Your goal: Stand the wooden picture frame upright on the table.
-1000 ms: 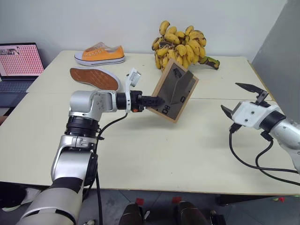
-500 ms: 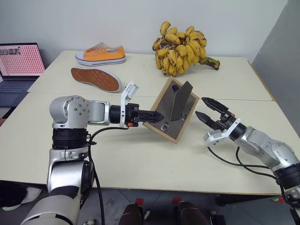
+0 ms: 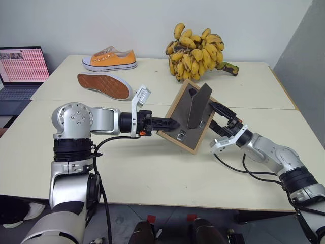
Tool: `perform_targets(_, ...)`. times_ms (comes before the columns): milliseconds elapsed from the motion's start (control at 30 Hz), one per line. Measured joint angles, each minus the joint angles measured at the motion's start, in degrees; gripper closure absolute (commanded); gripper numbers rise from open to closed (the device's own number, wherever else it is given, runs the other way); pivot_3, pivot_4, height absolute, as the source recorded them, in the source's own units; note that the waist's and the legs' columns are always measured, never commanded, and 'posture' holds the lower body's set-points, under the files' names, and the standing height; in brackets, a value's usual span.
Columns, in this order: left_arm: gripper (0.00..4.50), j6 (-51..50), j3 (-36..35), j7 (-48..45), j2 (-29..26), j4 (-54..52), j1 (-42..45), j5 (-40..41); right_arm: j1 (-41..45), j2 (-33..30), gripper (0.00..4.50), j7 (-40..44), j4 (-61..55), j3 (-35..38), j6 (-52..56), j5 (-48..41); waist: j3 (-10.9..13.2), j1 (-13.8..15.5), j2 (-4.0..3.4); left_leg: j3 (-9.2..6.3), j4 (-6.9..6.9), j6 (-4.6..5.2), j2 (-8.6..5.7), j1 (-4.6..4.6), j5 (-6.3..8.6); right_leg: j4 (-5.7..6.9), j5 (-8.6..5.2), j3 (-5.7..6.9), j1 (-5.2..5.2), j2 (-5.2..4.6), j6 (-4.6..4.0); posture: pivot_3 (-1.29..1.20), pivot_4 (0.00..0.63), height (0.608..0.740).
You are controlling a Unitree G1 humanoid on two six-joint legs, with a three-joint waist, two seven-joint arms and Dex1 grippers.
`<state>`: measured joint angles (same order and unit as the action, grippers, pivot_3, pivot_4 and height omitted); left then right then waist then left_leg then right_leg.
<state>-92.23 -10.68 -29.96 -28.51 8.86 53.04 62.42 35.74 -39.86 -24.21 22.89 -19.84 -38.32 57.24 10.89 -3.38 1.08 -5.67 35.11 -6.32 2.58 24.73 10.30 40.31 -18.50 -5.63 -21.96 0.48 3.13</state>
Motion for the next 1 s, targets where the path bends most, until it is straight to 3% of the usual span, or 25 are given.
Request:
perform_targets(67,3.22,0.0,0.0,0.72,-0.35,0.02,0.0,0.58,0.35,0.0,0.27,-0.03,-0.22,0.0,-0.11,0.02,0.0,-0.01,0.0,0.0,0.0,0.0,0.0,0.0,0.0,0.01,0.0,0.0,0.0,0.0,0.0,0.0,0.15,0.74)
perform_targets(400,3.22,0.0,0.05,1.88,-0.35,0.11,0.03,2.83,1.16,-0.05,2.23,0.06,-2.07,0.04,-0.54,-0.01,0.0,-0.01,0.0,-0.01,0.0,0.0,-0.03,-0.01,-0.02,0.03,0.0,0.01,0.0,-0.02,0.0,0.0,0.15,0.74)
perform_targets(500,3.22,-0.01,0.01,1.87,-0.25,0.78,0.02,3.13,1.1,-0.19,2.61,-0.51,-2.56,0.17,-0.21,-0.01,0.0,0.0,0.0,-0.01,0.0,0.0,-0.03,-0.01,-0.02,0.05,0.0,0.01,0.0,-0.02,0.0,0.0,0.15,0.74)
perform_targets(633,3.22,-0.01,-0.7,1.91,0.15,0.98,0.02,3.8,1.09,-0.25,2.81,-1.14,-2.95,0.56,0.06,0.0,0.0,0.0,0.0,-0.01,0.0,0.01,-0.03,-0.01,-0.03,0.06,0.0,0.01,0.0,-0.02,0.0,0.0,0.15,0.74)
perform_targets(1000,3.22,0.38,-1.15,1.24,1.13,-0.9,-1.0,2.5,0.41,-0.6,2.83,-0.79,-4.09,0.71,1.06,-0.05,0.0,0.0,0.0,-0.01,0.0,0.01,-0.03,-0.02,-0.03,0.08,0.0,0.01,0.0,-0.02,0.0,0.0,0.15,0.74)
